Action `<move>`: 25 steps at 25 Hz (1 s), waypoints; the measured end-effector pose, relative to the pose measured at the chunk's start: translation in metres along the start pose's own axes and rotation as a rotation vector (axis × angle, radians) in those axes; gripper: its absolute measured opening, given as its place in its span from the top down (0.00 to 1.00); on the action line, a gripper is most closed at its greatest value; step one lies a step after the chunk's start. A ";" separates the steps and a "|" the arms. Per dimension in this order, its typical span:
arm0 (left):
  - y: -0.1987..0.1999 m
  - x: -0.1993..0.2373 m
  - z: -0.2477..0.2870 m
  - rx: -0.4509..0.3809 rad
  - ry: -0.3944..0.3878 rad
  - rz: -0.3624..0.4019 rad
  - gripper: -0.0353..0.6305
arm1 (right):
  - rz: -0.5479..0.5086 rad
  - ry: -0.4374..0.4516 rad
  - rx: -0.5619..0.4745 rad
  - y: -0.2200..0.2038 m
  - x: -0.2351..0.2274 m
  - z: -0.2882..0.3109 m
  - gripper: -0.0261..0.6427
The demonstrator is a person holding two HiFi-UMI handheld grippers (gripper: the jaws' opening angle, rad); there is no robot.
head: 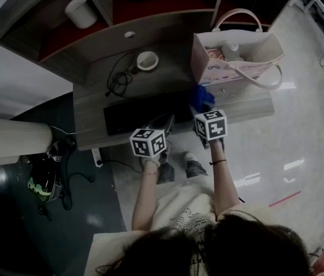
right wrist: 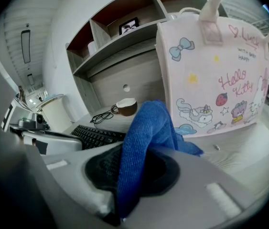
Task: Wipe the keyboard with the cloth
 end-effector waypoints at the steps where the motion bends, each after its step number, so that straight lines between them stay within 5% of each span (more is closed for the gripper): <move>1: 0.000 0.001 0.000 0.002 -0.001 0.000 0.94 | 0.002 -0.001 0.000 0.001 0.001 0.001 0.87; 25: -0.006 0.042 -0.041 -0.030 0.022 -0.035 0.94 | -0.040 0.026 0.016 0.012 0.052 0.029 0.87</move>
Point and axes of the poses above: the fingertips, and each gripper's own axes: z forward along the fingers, x to its left, y out of its top, the point moved 7 cm from there along -z, backward along the fingers, and after that the axes turned 13 degrees about x, right-handed, at the moved point
